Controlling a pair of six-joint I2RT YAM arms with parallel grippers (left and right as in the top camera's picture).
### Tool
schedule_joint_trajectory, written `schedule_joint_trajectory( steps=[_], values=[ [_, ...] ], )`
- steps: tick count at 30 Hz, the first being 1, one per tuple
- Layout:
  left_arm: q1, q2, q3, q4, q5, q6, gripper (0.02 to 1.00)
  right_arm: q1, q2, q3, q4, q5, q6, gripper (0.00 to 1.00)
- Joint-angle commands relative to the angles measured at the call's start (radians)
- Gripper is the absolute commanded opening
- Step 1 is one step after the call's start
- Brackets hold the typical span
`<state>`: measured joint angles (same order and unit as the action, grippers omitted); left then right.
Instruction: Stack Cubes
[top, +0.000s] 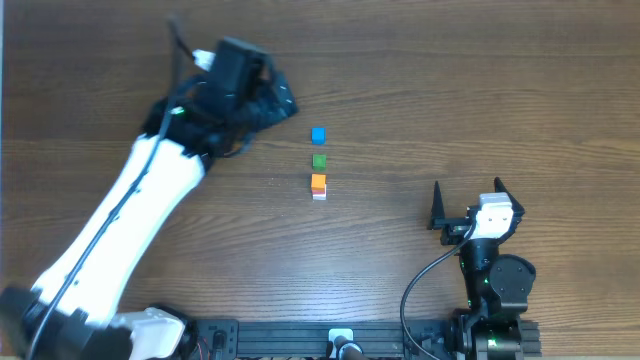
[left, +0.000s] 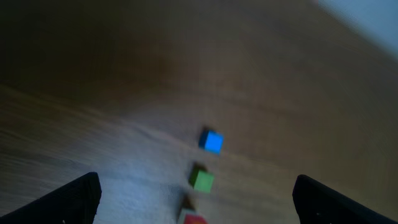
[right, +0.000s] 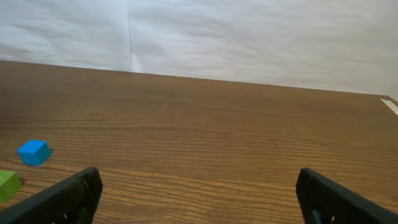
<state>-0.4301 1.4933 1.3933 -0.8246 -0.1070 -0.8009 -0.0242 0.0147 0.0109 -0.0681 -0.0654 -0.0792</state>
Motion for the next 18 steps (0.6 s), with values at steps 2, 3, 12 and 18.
schedule_joint_trajectory(
  steps=[2,3,12,18],
  values=[
    [0.041,-0.184,0.013,0.006,-0.119,0.138,0.978,0.005,-0.01,-0.006,-0.003,0.01,0.003,0.991],
    [0.049,-0.22,0.011,0.007,-0.13,0.168,0.972,0.005,-0.01,-0.006,-0.003,0.01,0.003,0.991],
    [0.234,-0.592,-0.214,0.208,-0.004,0.372,0.943,0.005,-0.01,-0.006,-0.003,0.01,0.003,0.991],
    [0.32,-0.889,-0.509,0.418,0.091,0.499,0.961,0.005,-0.01,-0.006,-0.003,0.01,0.003,0.991]
  ],
)
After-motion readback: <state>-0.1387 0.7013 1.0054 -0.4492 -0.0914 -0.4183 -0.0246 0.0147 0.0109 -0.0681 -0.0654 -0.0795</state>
